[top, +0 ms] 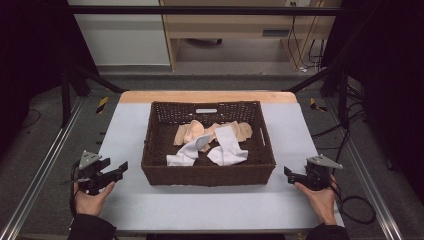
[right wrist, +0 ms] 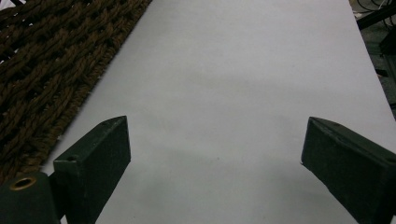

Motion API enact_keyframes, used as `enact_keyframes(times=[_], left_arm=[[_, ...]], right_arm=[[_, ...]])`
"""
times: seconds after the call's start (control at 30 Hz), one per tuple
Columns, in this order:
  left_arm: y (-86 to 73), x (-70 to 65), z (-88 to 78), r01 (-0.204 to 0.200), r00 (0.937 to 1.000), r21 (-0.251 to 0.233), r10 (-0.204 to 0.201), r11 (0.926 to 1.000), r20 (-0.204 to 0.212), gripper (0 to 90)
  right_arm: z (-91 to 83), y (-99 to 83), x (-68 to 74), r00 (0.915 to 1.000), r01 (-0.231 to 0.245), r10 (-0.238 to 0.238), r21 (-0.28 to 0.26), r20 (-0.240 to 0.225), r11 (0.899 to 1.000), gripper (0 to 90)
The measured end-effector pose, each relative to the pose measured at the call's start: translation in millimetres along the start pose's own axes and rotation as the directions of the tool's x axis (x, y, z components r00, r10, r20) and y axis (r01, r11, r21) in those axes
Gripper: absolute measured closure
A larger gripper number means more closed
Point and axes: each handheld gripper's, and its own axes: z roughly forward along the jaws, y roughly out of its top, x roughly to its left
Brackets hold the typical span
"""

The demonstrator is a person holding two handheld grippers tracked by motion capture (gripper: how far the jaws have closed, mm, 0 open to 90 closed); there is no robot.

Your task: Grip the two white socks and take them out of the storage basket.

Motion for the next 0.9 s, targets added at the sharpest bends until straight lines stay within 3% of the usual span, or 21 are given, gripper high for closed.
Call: enact_keyframes(times=[0.13,0.3,0.57,0.9], left_arm=[[11.4,-9.0,-9.3,-0.011,0.9999,-0.056,0.011,0.9984,0.004,31.9],[20.3,-13.8,-16.4,-0.002,0.9997,-0.081,0.004,0.9967,0.024,33.0],[40.0,-22.2,-27.5,-0.003,0.9991,-0.122,0.008,0.9925,0.041,34.1],[63.4,-41.9,-23.6,-0.066,0.9955,-0.148,0.076,0.9867,0.058,36.0]], right_arm=[[-1.2,1.0,0.8,1.0000,-0.002,0.002,-0.002,0.005,1.000,9.0],[-0.8,1.6,2.4,1.0000,0.003,-0.003,-0.001,0.003,1.000,9.3],[3.2,-0.9,6.7,0.9998,0.019,-0.019,0.044,0.008,0.999,9.5],[1.9,-0.8,5.6,0.9997,0.013,-0.014,0.041,0.022,0.999,9.5]])
